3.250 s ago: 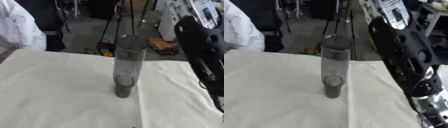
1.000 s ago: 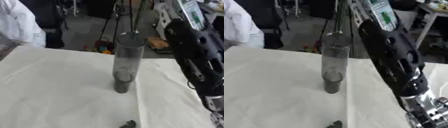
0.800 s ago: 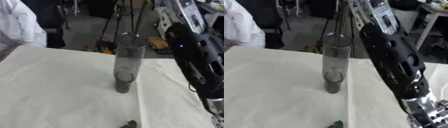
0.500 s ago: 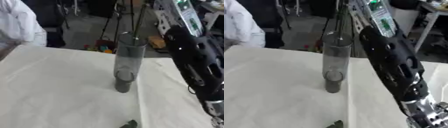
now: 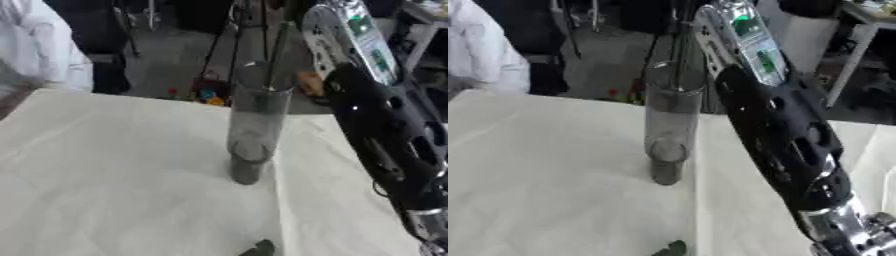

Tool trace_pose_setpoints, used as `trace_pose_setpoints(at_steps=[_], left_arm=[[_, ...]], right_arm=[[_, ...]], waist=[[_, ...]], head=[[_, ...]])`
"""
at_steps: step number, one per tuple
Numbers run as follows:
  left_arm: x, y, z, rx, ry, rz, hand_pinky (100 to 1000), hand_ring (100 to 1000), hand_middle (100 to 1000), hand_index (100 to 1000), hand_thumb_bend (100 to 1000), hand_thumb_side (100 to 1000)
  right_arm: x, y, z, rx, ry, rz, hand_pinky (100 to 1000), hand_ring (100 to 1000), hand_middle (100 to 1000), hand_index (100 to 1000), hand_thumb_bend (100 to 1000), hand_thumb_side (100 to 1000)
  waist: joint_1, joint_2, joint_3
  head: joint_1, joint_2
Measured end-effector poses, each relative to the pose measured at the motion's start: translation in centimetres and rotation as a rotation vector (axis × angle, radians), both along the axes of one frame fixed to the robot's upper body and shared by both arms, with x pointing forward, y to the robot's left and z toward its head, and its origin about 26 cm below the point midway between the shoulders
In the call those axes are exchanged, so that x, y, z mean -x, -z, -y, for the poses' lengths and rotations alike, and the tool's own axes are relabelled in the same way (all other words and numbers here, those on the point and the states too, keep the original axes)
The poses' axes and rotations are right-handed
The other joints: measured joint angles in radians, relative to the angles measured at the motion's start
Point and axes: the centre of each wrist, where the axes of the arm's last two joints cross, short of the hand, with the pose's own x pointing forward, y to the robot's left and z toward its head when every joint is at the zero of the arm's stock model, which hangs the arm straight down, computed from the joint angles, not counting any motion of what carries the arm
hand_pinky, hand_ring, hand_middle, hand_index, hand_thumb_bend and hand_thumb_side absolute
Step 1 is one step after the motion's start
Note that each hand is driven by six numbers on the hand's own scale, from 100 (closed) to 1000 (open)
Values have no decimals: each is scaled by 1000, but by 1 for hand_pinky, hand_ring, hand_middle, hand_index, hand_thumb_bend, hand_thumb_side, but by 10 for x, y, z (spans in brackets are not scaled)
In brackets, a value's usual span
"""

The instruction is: Arrange flowers into the vase.

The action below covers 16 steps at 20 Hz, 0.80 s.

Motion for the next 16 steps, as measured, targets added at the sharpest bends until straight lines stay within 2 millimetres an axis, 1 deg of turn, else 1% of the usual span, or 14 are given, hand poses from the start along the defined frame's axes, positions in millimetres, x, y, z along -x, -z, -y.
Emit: trace_pose_setpoints(at_steps=[4, 13, 16], left_arm=[[0, 1, 1, 5, 6, -1, 901, 996, 914, 1000, 174, 1000], [0, 0, 2, 8, 10, -1, 901, 996, 913, 1000, 171, 1000], [0, 1, 3, 14, 16, -4, 901, 996, 914, 1000, 171, 1000]], right_arm=[[-1, 2, 1, -2, -2, -7, 100, 100, 100, 100, 414, 100], [-3, 8, 3, 3, -1, -24, 100, 100, 100, 100, 416, 100], [-4, 9, 3, 9, -2, -23, 100, 100, 100, 100, 417, 100]], waist=[[3, 5, 2], [9, 13, 5], [9, 17, 7]], head=[[0, -7], [0, -8], [0, -15]])
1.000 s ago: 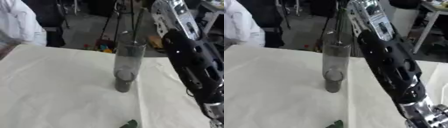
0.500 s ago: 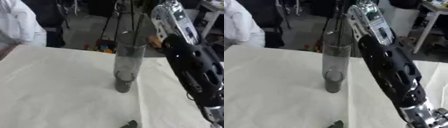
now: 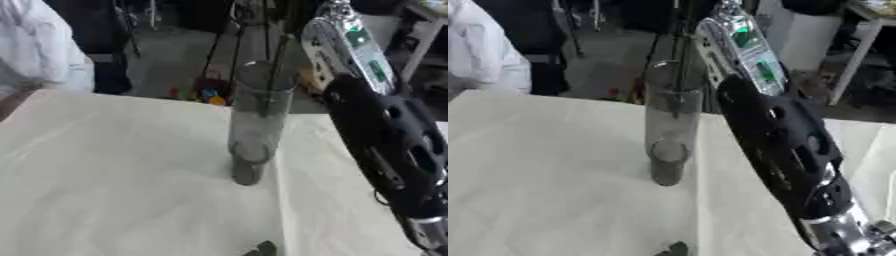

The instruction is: Arrange flowers into the vase.

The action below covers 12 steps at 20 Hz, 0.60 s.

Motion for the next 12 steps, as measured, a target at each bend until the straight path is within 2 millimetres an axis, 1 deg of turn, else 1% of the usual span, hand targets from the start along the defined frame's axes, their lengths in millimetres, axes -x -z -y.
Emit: trace_pose_setpoints(at_steps=[12], left_arm=[[0, 0, 0, 1, 2, -1, 902, 996, 913, 1000, 168, 1000]], right_arm=[[-4, 8, 0, 23, -10, -7, 100, 100, 100, 100, 421, 114]], waist=[[6, 7, 6]], head=[[-1, -10]])
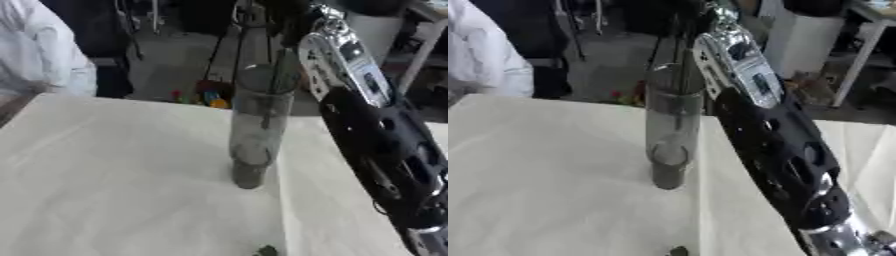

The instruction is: Arrange flowers into the vase.

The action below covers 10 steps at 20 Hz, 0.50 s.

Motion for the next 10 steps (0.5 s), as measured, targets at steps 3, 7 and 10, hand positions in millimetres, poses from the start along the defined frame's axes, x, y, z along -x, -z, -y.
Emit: trace_pose_setpoints(at_steps=[3, 7, 10], left_arm=[[0, 0, 0, 0, 0, 0, 902, 996, 913, 1000, 168, 1000], [0, -1, 2, 4, 6, 1, 902, 996, 913, 1000, 168, 1000], [0, -2, 2, 3, 7, 2, 902, 996, 913, 1000, 167, 1000]], right_arm=[[-1, 1, 0, 2, -1, -3, 132, 193, 100, 100, 422, 126], [-1, 3, 1, 4, -2, -11, 356, 362, 100, 100, 426, 149], [-2, 4, 0, 1, -6, -14, 451, 403, 100, 100, 427, 162]], waist=[[0, 0, 1], [1, 1, 1], [2, 3, 1]], head=[[0, 0], [0, 0], [0, 0]])
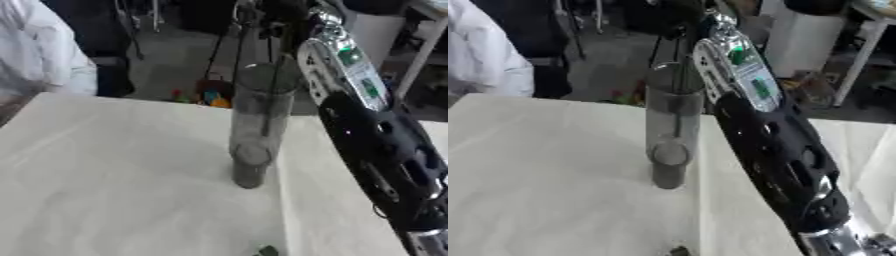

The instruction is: Arrange flowers into the vase.

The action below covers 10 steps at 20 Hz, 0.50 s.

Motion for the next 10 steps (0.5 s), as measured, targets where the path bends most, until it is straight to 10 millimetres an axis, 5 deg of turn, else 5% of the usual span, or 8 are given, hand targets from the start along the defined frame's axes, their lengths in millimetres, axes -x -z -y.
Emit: trace_pose_setpoints(at_steps=[7, 8, 10], left_arm=[[0, 0, 0, -1, 2, 2, 902, 996, 911, 1000, 167, 1000], [0, 0, 0, -1, 2, 2, 902, 996, 910, 1000, 168, 1000], [0, 0, 0, -1, 3, 2, 902, 996, 910, 1000, 168, 1000]], right_arm=[[-1, 2, 0, -6, 0, -4, 494, 414, 100, 100, 405, 222], [-1, 2, 0, -7, 1, -5, 503, 414, 100, 100, 436, 329], [-1, 3, 0, -6, 1, -5, 506, 417, 100, 100, 474, 377]], waist=[[0, 3, -1], [0, 3, -1], [0, 3, -2]], head=[[1, 0], [1, 0], [1, 0]])
